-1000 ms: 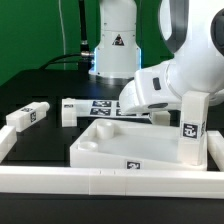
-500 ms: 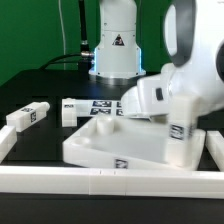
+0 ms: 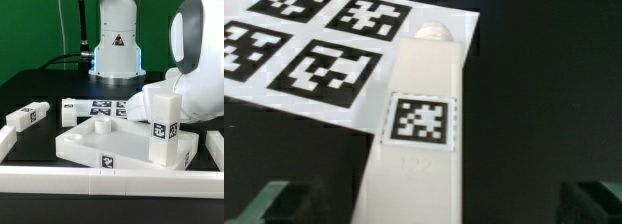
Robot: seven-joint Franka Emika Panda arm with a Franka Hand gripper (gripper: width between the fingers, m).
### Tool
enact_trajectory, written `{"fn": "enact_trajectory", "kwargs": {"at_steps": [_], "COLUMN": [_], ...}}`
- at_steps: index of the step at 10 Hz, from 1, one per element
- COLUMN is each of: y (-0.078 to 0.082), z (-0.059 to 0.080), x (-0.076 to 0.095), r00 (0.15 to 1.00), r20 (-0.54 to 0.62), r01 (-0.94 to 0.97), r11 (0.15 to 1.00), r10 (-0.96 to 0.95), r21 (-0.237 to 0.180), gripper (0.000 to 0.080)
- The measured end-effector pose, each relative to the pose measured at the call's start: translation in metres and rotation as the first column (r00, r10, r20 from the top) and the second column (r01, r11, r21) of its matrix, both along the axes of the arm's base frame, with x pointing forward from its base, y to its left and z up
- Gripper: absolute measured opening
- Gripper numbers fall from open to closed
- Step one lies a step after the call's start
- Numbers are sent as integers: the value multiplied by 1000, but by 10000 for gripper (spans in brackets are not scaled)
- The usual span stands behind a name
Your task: Assemble desk
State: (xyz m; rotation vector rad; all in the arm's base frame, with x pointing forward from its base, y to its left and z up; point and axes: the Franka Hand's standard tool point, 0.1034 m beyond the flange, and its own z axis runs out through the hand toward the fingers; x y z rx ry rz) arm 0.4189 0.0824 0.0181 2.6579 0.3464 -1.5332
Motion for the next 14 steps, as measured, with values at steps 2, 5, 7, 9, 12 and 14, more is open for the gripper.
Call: {"fn": "enact_trajectory", "kwargs": {"at_steps": [2, 5, 7, 9, 12, 14], "y": [0, 0, 0, 0, 0, 0], "z": [-1, -7, -7, -7, -6, -6], "x": [0, -2, -2, -2, 0, 0], "r00": [1000, 1000, 1000, 1000, 1000, 999], "r20": [0, 19, 21, 22, 24, 25], "r01": [3, 19, 21, 21, 21, 21], "r11": [1000, 999, 999, 999, 999, 999], "r10": [-3, -19, -20, -20, -20, -20], "r21": [-3, -28, -29, -29, -28, -28], "gripper": [649, 649, 649, 550, 287, 287]}}
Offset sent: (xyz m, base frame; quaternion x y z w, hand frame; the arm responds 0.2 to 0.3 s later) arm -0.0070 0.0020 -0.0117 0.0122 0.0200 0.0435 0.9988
